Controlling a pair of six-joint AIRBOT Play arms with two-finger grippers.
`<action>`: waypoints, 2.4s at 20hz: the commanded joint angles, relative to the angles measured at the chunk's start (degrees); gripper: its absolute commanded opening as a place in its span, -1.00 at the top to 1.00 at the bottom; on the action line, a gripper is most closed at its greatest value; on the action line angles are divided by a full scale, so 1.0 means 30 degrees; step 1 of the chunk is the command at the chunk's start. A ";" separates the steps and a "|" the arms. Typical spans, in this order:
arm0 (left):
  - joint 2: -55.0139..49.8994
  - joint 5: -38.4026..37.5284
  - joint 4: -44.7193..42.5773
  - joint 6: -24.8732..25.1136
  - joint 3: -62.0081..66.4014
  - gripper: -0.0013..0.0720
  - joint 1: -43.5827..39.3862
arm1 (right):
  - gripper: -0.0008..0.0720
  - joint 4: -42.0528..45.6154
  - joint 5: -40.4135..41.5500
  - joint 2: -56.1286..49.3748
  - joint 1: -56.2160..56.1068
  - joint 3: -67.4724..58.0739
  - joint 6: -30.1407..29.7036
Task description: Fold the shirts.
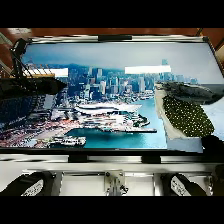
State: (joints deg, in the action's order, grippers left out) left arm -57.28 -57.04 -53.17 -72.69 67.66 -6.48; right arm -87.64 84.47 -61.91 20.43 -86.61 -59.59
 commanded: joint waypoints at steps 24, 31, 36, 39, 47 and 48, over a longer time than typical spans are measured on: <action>-0.3264 -0.1770 -0.6579 -0.2484 0.1829 0.84 -0.1319 | -0.47 0.2280 -0.8240 0.0248 -0.4393 0.0903 -0.6987; -0.6331 -0.6550 -1.1183 -0.4401 0.3942 -0.16 -0.3082 | -0.61 -0.0583 -0.2361 -0.5865 -1.2597 0.0896 -0.6003; -0.6280 -0.6703 -1.2174 -0.5945 0.2361 -0.16 -0.3133 | -0.61 -0.0729 -0.0998 -0.6521 -1.2597 0.0896 -0.6040; -0.6288 -0.5909 -1.1876 -0.6033 0.2069 -0.16 -0.3126 | -0.61 -0.0605 -0.1071 -0.6426 -1.2597 0.0896 -0.6084; -0.6295 -0.4058 -1.0914 -0.6025 0.2076 -0.16 -0.3126 | -0.61 -0.0612 -0.1078 -0.6426 -1.2597 0.0896 -0.6091; -0.6295 -0.3985 -1.0914 -0.6025 0.2076 -0.16 -0.3126 | -0.61 -0.0612 -0.1078 -0.6433 -1.2597 0.0896 -0.6091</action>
State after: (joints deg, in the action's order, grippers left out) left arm -76.14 -70.41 -86.56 -90.72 73.93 -15.86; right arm -89.43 81.14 -81.17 -17.30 -83.85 -77.82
